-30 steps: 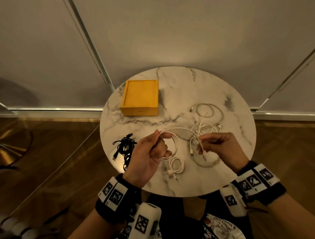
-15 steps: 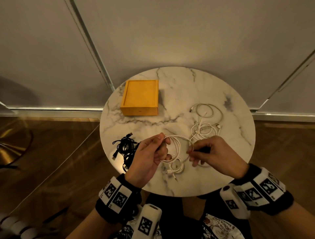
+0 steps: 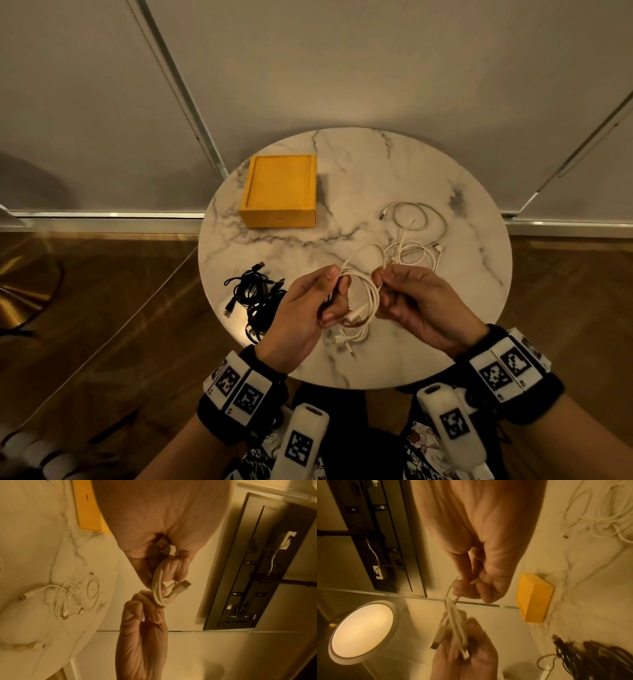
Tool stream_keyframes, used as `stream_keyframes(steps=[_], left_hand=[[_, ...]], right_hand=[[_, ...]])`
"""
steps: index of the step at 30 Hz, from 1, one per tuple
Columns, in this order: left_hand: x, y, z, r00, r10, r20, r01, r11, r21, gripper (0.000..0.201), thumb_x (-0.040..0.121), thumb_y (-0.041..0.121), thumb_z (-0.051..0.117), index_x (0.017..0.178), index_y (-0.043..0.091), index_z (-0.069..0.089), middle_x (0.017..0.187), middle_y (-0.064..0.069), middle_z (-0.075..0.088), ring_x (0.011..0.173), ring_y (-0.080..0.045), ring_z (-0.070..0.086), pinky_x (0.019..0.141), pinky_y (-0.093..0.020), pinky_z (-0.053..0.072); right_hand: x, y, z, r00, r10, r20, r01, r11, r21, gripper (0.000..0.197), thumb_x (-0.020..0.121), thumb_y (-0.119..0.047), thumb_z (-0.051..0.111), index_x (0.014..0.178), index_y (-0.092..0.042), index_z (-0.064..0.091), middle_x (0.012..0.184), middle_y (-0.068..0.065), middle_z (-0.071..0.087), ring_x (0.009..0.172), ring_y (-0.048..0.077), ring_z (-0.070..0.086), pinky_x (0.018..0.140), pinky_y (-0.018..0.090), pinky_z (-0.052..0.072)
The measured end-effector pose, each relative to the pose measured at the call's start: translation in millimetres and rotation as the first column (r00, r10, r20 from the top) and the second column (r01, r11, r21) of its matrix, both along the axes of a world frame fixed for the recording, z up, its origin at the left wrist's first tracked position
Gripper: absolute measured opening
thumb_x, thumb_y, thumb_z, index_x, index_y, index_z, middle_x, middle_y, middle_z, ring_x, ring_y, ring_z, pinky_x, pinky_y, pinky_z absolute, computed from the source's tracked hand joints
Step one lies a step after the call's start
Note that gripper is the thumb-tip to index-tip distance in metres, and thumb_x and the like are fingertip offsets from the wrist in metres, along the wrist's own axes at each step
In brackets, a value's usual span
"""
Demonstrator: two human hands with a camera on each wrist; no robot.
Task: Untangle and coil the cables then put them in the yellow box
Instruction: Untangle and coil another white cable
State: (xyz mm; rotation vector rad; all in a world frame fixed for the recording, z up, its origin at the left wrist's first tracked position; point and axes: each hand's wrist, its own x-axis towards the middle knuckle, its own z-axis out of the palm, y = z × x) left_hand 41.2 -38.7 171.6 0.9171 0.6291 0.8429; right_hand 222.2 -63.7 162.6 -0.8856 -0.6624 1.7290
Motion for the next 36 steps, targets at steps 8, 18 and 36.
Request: stream_keyframes(steps=[8,18,36], left_hand=[[4,5,2,0.992,0.109,-0.062,-0.096,0.978,0.184,0.03,0.099,0.021,0.039,0.077,0.004,0.049,0.049,-0.005,0.038,0.044,-0.012,0.04,0.063,-0.03,0.048],[20,0,-2,0.907,0.304,-0.292,-0.132,0.862,0.489,0.029,0.101,0.02,0.042,0.089,0.0,0.059,0.078,-0.014,0.062,0.074,-0.025,0.06,0.07,-0.029,0.049],[0,42,27,0.72,0.024,-0.693,0.313,0.881,0.355,0.018,0.083,0.02,0.074,0.098,0.012,0.07,0.068,-0.005,0.073,0.056,-0.013,0.063,0.055,-0.033,0.054]], right_hand=[[-5,-13,11,0.96,0.176,0.218,-0.206,0.971,0.121,0.027,0.078,-0.026,0.058,0.072,-0.002,0.07,0.067,0.018,0.063,0.046,0.021,0.046,0.048,0.034,0.022],[-8,-11,17,0.894,0.101,0.437,-0.139,0.989,0.055,0.033,0.087,-0.03,0.056,0.07,-0.002,0.061,0.062,0.015,0.061,0.048,0.025,0.052,0.045,0.024,0.036],[18,-1,28,0.689,0.163,0.706,-0.282,0.958,0.054,0.051,0.093,-0.037,0.047,0.083,0.011,0.059,0.055,0.002,0.056,0.046,0.017,0.05,0.05,0.021,0.033]])
